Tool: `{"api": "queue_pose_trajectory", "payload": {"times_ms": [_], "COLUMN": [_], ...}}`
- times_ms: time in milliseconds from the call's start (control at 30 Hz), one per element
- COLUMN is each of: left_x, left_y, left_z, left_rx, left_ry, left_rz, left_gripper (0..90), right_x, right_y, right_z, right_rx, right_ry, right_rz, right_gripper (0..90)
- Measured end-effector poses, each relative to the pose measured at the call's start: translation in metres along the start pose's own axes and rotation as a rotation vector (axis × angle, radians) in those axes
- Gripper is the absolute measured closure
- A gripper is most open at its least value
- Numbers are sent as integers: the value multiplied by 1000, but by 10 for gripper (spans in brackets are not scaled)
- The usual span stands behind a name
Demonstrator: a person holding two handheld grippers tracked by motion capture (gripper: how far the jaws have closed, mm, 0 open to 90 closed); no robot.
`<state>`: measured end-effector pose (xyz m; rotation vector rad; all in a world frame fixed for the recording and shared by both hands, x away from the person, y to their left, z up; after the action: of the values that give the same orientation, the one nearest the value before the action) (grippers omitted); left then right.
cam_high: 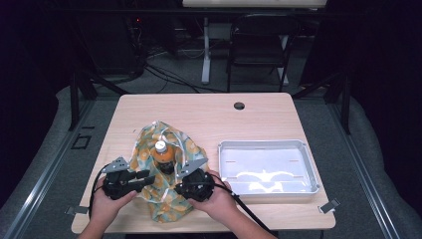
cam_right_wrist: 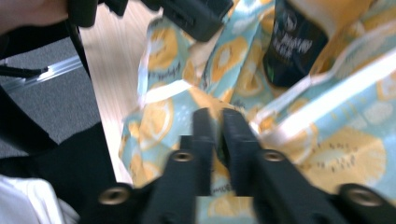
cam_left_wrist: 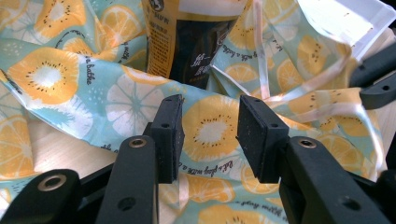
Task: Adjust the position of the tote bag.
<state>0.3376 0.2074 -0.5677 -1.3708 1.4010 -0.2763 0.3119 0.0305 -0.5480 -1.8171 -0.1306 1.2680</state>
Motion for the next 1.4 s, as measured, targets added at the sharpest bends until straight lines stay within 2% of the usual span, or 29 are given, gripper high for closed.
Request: {"api": "queue_pose_trajectory", "payload": {"times_ms": [167, 300, 467, 567, 600, 700, 733, 767, 800, 867, 900, 967, 1033, 1100, 1167, 1233, 1367, 1400], "left_x": [2, 3, 6, 9, 10, 14, 15, 15, 14, 13, 13, 13, 15, 21, 23, 28, 39, 43], "left_y": [0, 0, 1, 2, 3, 4, 4, 4, 3, 0, 0, -4, -5, -5, -5, -4, 0, 4], "left_z": [0, -3, -2, -1, -1, -2, -3, -3, -5, -13, -13, -23, -30, -43, -48, -58, -65, -63], "left_rx": [0, 5, 9, 7, 8, 9, 11, 11, 23, 34, 34, 52, 66, 87, 97, 119, 133, 138], "left_ry": [-2, 4, 2, 4, 7, 6, 9, 9, 10, 27, 27, 55, 73, 117, 130, 164, 176, 164], "left_rz": [-1, 7, 13, 21, 32, 39, 42, 42, 40, 34, 34, 26, 33, 46, 54, 66, 118, 141], "left_gripper": [612, 613, 615, 615, 615, 618, 618, 619, 620, 619, 618, 613, 608, 599, 587, 577, 581, 646], "right_x": [1, 6, 19, 22, 23, 24, 24, 24, 26, 29, 29, 33, 34, 34, 33, 32, 31, 30], "right_y": [13, 19, 32, 36, 35, 31, 30, 30, 28, 28, 28, 30, 31, 31, 30, 29, 28, 27], "right_z": [-3, -6, -6, -10, -12, -20, -22, -22, -26, -27, -27, -27, -26, -25, -24, -25, -25, -26], "right_rx": [3, 30, 18, 66, 106, 185, 206, 206, 217, 203, 203, 194, 182, 177, 184, 191, 198, 204], "right_ry": [10, 11, 31, 21, 19, 8, 12, 12, 28, 61, 61, 80, 80, 76, 77, 77, 75, 75], "right_rz": [27, 45, 115, 113, 96, 63, 53, 53, 38, 40, 40, 47, 48, 42, 38, 29, 19, 9], "right_gripper": [900, 900, 900, 833, 811, 740, 726, 726, 717, 708, 708, 707, 709, 709, 709, 711, 711, 707]}}
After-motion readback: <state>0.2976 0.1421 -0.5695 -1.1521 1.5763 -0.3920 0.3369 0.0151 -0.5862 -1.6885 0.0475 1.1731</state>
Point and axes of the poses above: each handheld gripper's, and its own axes: x roughly forward along the jaws, y roughly out of its underside, z roughly to its left, the point moved 7 cm from there along x, roughly forward along the jaws, and after that the axes turned 15 degrees about y, right-handed, at the moved point
